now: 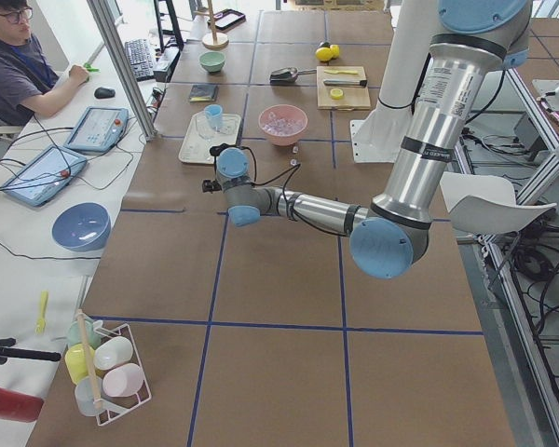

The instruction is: Put ice in cup with scoop

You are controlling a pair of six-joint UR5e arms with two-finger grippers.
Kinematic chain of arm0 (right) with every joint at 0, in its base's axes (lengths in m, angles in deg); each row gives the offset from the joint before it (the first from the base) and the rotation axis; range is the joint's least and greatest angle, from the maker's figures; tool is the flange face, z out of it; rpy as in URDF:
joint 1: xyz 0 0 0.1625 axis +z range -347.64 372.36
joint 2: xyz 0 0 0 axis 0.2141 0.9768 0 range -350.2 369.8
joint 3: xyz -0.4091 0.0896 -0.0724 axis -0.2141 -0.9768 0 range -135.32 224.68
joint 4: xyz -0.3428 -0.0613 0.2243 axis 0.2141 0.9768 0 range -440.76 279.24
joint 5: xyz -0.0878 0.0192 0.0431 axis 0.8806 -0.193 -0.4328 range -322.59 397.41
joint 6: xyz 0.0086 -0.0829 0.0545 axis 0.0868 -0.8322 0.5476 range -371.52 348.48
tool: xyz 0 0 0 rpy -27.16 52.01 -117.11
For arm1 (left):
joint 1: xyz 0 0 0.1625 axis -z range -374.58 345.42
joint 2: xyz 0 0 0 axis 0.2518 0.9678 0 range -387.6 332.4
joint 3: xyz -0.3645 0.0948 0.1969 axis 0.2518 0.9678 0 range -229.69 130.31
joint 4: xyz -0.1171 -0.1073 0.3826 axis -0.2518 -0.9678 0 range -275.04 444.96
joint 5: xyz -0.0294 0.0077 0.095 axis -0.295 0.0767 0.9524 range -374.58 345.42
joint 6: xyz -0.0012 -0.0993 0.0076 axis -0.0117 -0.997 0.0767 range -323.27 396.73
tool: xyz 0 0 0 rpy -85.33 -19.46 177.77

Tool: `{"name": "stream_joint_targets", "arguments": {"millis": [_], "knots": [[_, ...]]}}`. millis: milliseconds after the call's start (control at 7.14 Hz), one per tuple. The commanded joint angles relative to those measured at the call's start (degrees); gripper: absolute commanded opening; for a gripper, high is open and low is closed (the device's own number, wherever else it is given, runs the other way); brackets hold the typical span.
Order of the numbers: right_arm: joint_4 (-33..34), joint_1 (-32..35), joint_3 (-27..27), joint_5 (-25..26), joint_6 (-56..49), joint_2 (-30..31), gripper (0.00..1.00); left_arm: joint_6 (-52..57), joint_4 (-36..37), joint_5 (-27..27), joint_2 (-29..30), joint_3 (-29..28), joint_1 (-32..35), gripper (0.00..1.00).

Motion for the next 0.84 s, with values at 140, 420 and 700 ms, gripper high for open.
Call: {"name": "stream_joint_targets", "arguments": {"millis": [140, 420, 700], "knots": [[-0.7, -0.7, 0.0, -0.1, 6.6, -0.5, 1.0, 6.6, 36.2, -5.1, -1.4, 3.0, 19.7, 1.0], [-0.8, -1.2, 0.1, -0.1, 6.6, -0.6, 1.0, 6.5, 51.3, -5.6, -1.3, 3.0, 27.2, 1.0], [-0.7, -1.4, 0.4, -0.5, 6.6, -0.6, 1.0, 6.6, 60.2, -5.6, -3.3, 3.3, 30.5, 1.0]]}}
